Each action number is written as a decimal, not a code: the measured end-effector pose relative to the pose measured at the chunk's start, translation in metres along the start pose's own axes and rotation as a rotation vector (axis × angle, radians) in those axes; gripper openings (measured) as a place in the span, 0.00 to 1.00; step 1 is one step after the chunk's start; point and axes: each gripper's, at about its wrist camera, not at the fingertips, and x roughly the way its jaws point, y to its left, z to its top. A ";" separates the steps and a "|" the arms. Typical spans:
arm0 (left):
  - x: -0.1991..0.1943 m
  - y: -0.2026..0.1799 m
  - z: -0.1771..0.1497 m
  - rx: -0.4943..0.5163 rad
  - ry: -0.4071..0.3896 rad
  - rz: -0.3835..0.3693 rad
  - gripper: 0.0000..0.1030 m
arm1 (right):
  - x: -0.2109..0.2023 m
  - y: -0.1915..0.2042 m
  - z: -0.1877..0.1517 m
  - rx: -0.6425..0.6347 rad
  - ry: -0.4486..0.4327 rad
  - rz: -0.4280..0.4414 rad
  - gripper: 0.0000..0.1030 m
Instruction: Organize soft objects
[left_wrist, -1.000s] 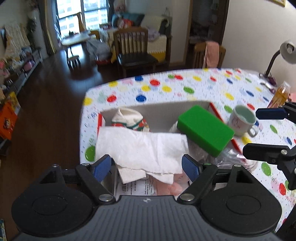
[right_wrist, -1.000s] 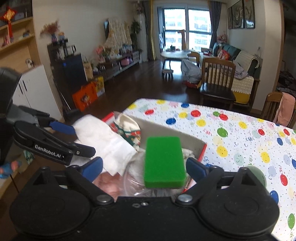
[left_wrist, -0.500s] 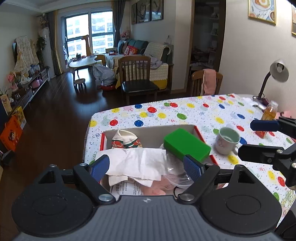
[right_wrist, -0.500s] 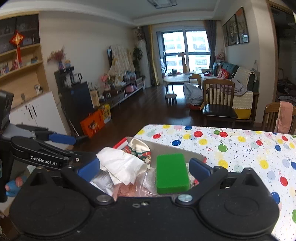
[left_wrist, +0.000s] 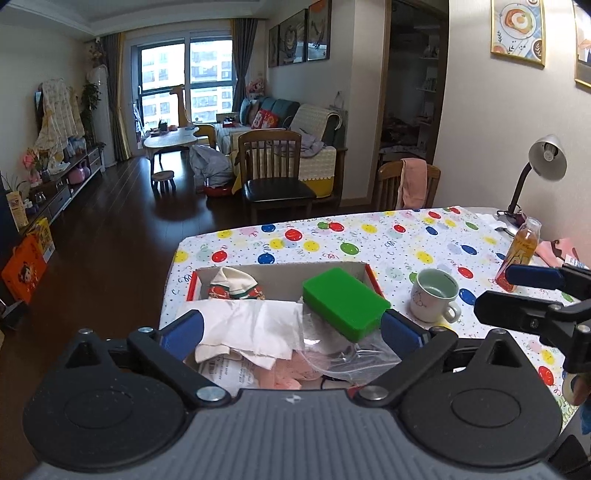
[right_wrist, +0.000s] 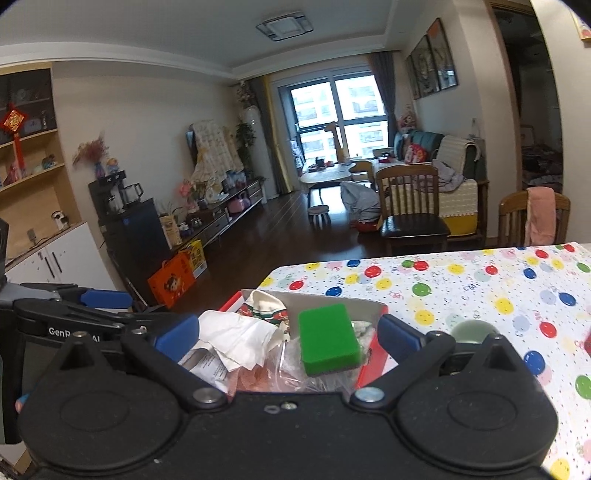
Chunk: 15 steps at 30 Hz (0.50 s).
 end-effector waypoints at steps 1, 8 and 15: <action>-0.001 -0.001 -0.001 -0.008 0.001 -0.004 1.00 | -0.003 0.001 -0.003 0.005 -0.003 -0.003 1.00; -0.009 -0.013 -0.009 -0.034 -0.008 -0.027 1.00 | -0.018 0.001 -0.013 0.070 -0.051 -0.076 1.00; -0.018 -0.021 -0.014 -0.031 -0.027 -0.019 1.00 | -0.027 0.004 -0.020 0.068 -0.069 -0.134 1.00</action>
